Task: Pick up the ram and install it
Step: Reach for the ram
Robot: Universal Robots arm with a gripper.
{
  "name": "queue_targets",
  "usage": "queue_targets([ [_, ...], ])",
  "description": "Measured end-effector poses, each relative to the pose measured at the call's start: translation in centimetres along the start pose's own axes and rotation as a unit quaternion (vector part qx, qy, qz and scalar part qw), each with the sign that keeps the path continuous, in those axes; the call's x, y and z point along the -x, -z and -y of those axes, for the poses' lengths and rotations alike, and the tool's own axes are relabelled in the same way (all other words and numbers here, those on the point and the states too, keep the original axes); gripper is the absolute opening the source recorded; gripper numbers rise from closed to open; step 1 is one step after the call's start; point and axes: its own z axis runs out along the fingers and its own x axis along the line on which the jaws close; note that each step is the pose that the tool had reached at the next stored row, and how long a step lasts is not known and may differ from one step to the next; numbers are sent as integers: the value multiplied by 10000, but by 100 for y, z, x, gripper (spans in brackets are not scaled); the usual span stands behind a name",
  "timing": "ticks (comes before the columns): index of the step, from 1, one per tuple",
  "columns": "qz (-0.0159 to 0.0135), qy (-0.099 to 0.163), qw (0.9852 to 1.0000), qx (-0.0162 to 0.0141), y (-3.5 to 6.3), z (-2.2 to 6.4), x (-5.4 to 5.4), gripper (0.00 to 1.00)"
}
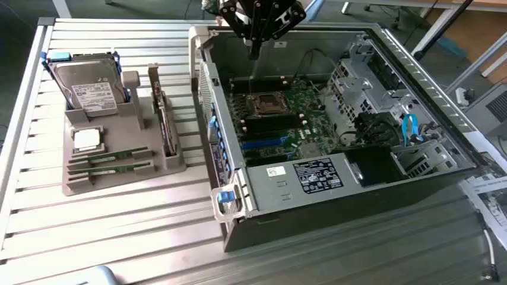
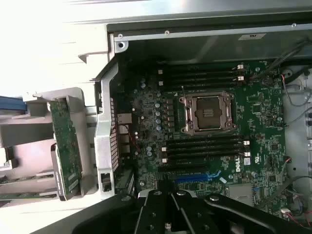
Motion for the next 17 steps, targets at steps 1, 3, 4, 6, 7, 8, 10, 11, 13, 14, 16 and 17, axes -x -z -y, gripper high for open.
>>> queue_targets([
  [1,0,0,10000,-1,0,0,-3,11],
  [3,0,-1,10000,0,0,0,-10,11],
  [4,0,-1,10000,0,0,1,-16,11],
  [6,0,0,10000,0,1,3,-36,11],
  [7,0,0,10000,0,1,3,-42,11],
  [8,0,0,10000,-1,2,3,-46,11],
  [10,0,0,10000,0,2,4,-57,11],
  [11,0,0,10000,0,2,5,-63,11],
  [13,0,0,10000,0,2,6,-77,11],
  [14,0,0,10000,0,2,6,-84,11],
  [16,0,0,10000,0,3,8,-108,11],
  [17,0,0,10000,0,3,9,-118,11],
])
